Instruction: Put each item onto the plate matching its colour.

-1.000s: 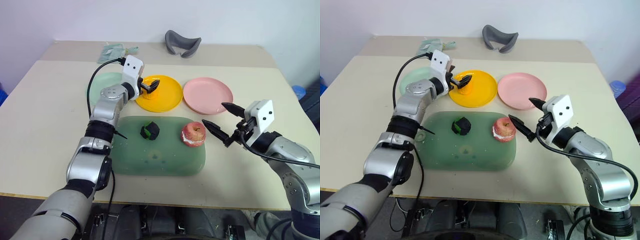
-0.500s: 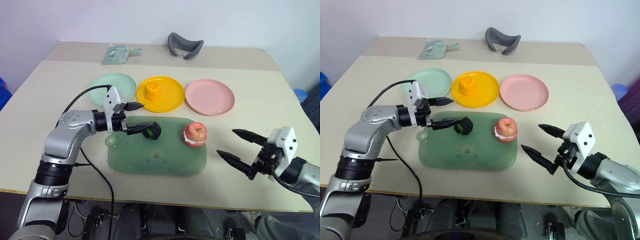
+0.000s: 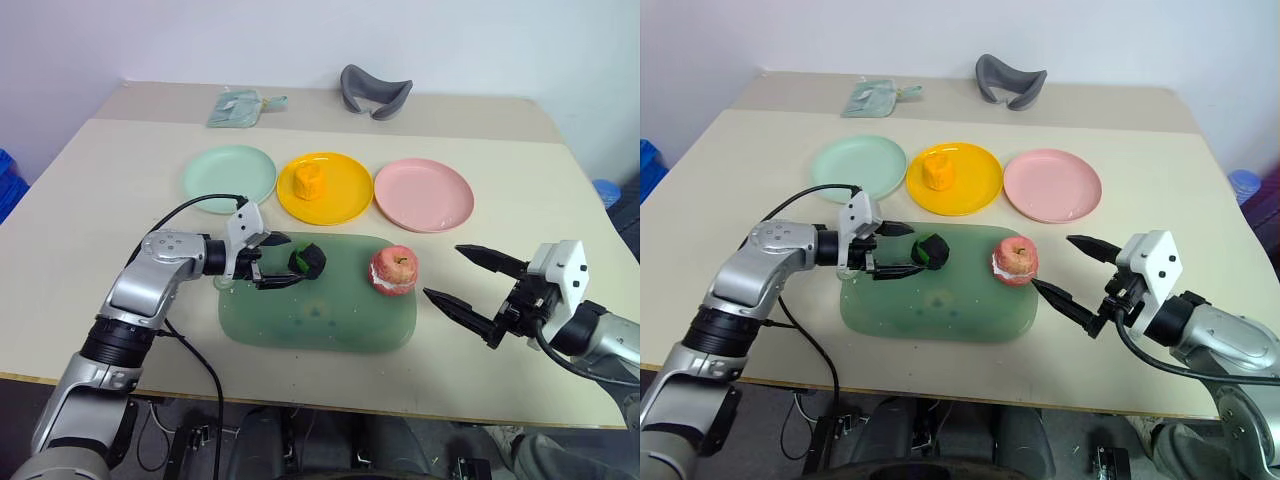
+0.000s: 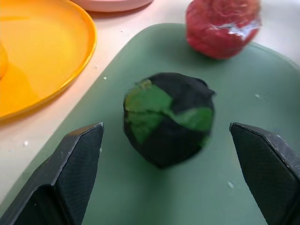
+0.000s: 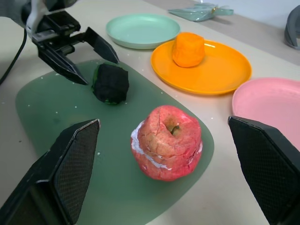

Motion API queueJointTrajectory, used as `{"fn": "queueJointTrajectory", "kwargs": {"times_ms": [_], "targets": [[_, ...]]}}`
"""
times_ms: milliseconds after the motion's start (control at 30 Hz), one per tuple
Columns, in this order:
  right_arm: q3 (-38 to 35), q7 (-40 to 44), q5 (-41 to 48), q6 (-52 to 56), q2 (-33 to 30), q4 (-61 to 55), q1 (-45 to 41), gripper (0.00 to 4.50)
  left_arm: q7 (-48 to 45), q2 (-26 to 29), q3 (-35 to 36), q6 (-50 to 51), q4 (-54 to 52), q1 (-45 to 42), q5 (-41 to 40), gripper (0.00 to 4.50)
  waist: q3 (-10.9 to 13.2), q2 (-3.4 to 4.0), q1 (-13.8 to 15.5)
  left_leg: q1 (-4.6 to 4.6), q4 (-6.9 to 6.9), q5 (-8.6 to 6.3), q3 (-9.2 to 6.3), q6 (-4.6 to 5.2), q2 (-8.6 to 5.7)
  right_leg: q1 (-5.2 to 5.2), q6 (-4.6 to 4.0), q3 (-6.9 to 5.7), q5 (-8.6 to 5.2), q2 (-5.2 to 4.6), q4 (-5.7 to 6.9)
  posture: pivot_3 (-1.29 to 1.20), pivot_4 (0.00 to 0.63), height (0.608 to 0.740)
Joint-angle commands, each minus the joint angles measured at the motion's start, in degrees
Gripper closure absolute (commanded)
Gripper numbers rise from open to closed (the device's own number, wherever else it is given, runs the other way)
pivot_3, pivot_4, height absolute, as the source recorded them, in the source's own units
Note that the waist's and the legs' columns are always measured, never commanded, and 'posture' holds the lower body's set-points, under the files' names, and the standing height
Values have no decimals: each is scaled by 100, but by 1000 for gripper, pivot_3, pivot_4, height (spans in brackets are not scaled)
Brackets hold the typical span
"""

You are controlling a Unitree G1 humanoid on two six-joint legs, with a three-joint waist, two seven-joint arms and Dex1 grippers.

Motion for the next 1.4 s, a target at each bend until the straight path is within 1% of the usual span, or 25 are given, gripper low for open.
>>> {"fn": "queueJointTrajectory", "kwargs": {"times_ms": [33, 67, 100, 167, 233, 333, 467, 567, 700, 800, 867, 1033, 1100, 1233, 1267, 1333, 1400], "targets": [[-39, -89, 140, 27, -100, -252, -110, 0, 95, -146, -64, -134, 108, -157, 107, 99, 0, 0, -2, 0, 0, 0, 0, 0, 0, 0, 0, 0, 0, 0, 0, 0, 150, 740], [-34, -103, 144, 39, -107, -259, -123, 0, 108, -191, -82, -115, 154, -183, 121, 99, 0, 0, 1, 0, 0, 0, 0, 0, 0, 0, 0, 0, 0, 0, 0, 0, 150, 740], [-38, -118, 156, 53, -118, -270, -133, 0, 116, -226, -96, -119, 184, -198, 139, 326, 0, 0, 2, 0, 0, 0, 0, 0, 0, 0, 0, 0, 0, 0, 0, 0, 150, 740], [-68, -133, 190, 68, -143, -280, -138, 0, 148, -274, -81, -125, 212, -202, 158, 922, 0, 0, 3, -1, 0, 0, 0, 0, 0, 0, 0, 0, 0, 0, 0, 0, 150, 740], [-92, -146, 217, 75, -165, -293, -125, 0, 142, -267, -50, -130, 203, -172, 146, 1845, 0, 0, 3, -1, 1, 0, -1, 0, 0, 0, 0, 0, 0, 0, 0, 0, 150, 740], [-104, -147, 228, 65, -204, -267, -124, 0, 382, -322, 206, -41, 206, -83, 28, 1845, 0, 0, 2, -1, 1, 0, -2, 0, 0, 0, 0, 0, 0, 0, 0, 0, 150, 740], [-37, -131, 217, 14, -209, -178, -192, 0, 1218, -626, 1096, 334, 461, -99, -384, 1845, 0, 0, 1, -1, 2, 0, -5, 0, 0, 1, 0, 0, 0, 0, 0, 0, 150, 740], [76, -90, 185, -35, -181, -63, -296, 0, 1765, -772, 1475, 268, 504, -94, -386, 1845, 0, -1, -6, -2, 1, 0, -13, 0, 0, 0, 0, 0, 0, 1, 0, 0, 150, 740], [243, -22, 122, -95, -170, 73, -451, 0, 2920, -1150, 1928, 8, 707, -367, -189, 1845, 0, -3, 15, -2, 3, 0, -22, 0, -4, 7, 1, -1, 1, 0, -1, 0, 150, 740], [354, 47, 79, -175, -174, 226, -603, 0, 4003, -1378, 2063, -407, 1174, -715, 272, 1845, 2, -11, 16, -5, 5, 0, -37, 1, -11, 13, 2, 0, 1, 0, -5, 0, 150, 740], [461, 101, -23, -271, -181, 362, -714, 0, 5016, -1592, 2143, -730, 1775, -1082, 642, 1845, 1, -14, 16, -5, 5, 0, -38, 1, -13, 13, 2, 0, 1, 0, -6, 0, 150, 740], [572, 146, -73, -330, -166, 476, -844, 0, 6415, -1852, 2211, -1401, 2987, -1735, 1124, 1845, 2, -18, 11, -5, 2, 1, -42, 1, -16, 15, 3, -2, 1, 0, -8, 0, 150, 740], [622, 165, -104, -353, -164, 519, -906, 0, 6769, -1880, 2192, -1729, 3516, -1959, 1262, 1845, 6, -26, 10, -5, 2, 1, -42, 0, -16, 14, 3, -4, 1, 1, -7, 0, 150, 740], [694, 165, -168, -392, -149, 568, -1001, 0, 6858, -1914, 2286, -2118, 4196, -2204, 1156, 1845, 10, -33, 7, -5, 1, 1, -39, 0, -16, 13, 3, -6, 0, 0, -8, 0, 150, 740], [705, 160, -180, -402, -143, 572, -1011, 0, 6822, -1918, 2322, -2194, 4296, -2234, 1093, 1617, 10, -33, 7, -5, 0, 1, -38, 0, -16, 13, 3, -6, 0, 1, -8, 0, 150, 740], [717, 148, -196, -419, -130, 567, -1001, 0, 6739, -1900, 2330, -2281, 4399, -2262, 1047, 960, 10, -34, 6, -5, 1, 1, -37, 0, -16, 13, 3, -6, 0, 1, -7, 0, 150, 740], [714, 140, -209, -439, -116, 555, -968, 0, 6659, -1888, 2340, -2304, 4405, -2255, 1020, 39, 10, -34, 9, -5, 1, 1, -34, 0, -16, 13, 4, -6, 0, 0, -7, 0, 150, 740]]}}
